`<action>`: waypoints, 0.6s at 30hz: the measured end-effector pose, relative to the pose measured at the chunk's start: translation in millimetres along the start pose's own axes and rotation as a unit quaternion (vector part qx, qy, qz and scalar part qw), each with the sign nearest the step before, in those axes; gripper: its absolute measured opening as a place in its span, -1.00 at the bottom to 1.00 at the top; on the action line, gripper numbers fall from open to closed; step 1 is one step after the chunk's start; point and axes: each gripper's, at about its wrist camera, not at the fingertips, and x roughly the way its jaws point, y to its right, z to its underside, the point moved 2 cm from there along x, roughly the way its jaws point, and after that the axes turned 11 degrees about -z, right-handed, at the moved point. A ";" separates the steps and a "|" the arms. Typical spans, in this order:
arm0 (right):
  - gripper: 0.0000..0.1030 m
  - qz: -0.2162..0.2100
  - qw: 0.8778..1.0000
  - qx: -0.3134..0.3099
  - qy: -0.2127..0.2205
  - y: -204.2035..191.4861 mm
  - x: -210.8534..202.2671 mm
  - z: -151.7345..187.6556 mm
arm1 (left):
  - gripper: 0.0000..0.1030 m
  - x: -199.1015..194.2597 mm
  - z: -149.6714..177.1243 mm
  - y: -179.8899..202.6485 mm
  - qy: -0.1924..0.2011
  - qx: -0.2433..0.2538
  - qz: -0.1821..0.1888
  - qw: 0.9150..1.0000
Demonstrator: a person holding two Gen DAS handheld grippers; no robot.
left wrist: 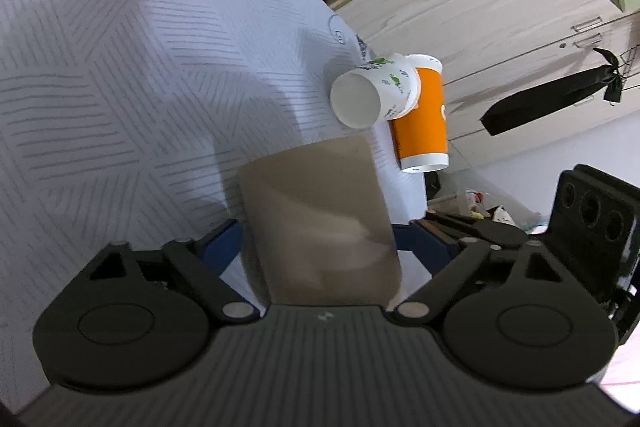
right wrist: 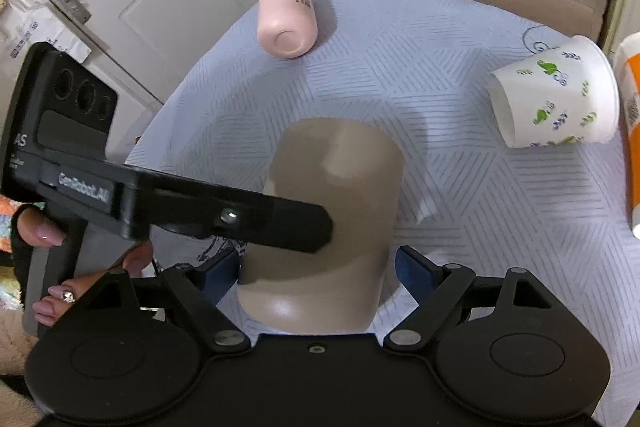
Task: Flip cup upright
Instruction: 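Grip the taupe tumbler with both tools and rotate it opening-up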
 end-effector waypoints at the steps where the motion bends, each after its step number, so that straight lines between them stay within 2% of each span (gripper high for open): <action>1: 0.75 -0.003 1.000 -0.008 0.006 -1.2 -0.1 -0.1 | 0.64 1.7 0.1 -0.2 0.006 0.002 -0.002 1.000; 8: 0.76 0.003 1.000 -0.017 0.011 -6.5 4.3 2.3 | 0.57 5.5 2.0 -4.7 0.014 0.001 0.002 1.000; 15: 0.69 -0.005 0.999 0.027 0.030 1.1 0.4 10.0 | 0.57 1.8 9.5 6.2 0.025 0.038 -0.004 0.999; 18: 0.65 0.011 0.999 0.018 0.038 -6.9 0.0 20.7 | 0.57 -1.9 16.3 7.0 0.029 0.053 0.002 0.998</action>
